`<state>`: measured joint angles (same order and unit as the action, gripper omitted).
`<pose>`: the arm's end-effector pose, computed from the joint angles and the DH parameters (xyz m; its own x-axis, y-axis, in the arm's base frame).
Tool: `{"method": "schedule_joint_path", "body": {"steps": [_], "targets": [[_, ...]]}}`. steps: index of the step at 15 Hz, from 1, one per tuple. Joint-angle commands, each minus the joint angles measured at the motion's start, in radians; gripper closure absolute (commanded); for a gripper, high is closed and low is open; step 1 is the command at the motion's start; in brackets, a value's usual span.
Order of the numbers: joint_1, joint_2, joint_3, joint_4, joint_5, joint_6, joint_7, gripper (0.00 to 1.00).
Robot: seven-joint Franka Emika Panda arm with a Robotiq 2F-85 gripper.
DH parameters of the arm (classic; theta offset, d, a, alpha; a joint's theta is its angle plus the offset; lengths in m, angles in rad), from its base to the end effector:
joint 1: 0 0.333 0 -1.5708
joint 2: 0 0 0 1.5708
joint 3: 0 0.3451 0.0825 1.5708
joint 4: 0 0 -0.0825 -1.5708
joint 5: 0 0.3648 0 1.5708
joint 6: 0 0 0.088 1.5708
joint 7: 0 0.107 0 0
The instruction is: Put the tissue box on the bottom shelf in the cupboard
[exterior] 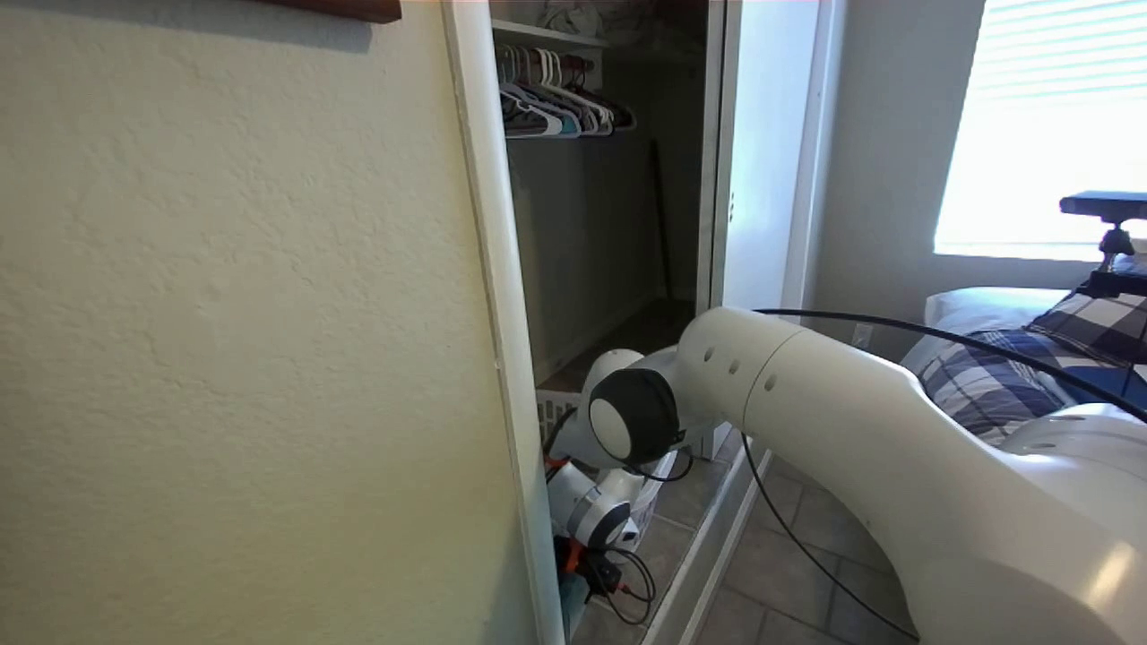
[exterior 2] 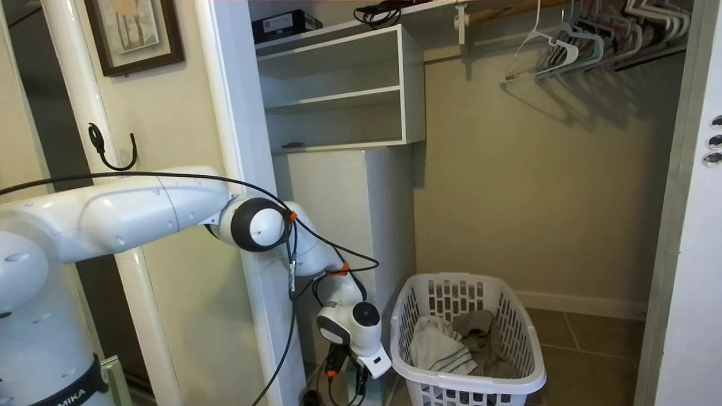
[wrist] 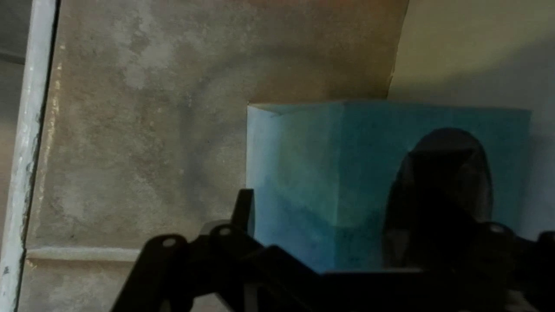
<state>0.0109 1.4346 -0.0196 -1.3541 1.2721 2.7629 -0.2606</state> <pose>0.6143 -0.0444 -0.1343 0.6089 -0.7802 -0.1436 -0.7632 -0.5268 -0.3742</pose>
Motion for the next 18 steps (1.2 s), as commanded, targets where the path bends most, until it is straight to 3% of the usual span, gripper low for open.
{"method": "schedule_joint_path", "body": {"steps": [1,5,6,7,11,17,18], "targets": [[0.005,0.075,0.006,0.097,-0.037,-0.023,0.021,0.34],[0.009,0.055,0.005,0.065,-0.044,-0.044,0.001,0.62],[-0.017,0.054,0.033,0.066,-0.11,-0.026,0.028,0.7],[0.016,0.045,-0.01,0.057,-0.078,-0.059,0.016,0.75],[0.053,-0.049,-0.073,-0.069,-0.132,-0.095,0.035,0.99],[0.135,-0.267,-0.154,-0.306,-0.158,-0.108,0.014,1.0],[0.102,-0.317,-0.115,-0.355,-0.254,-0.078,0.061,1.0]]}}
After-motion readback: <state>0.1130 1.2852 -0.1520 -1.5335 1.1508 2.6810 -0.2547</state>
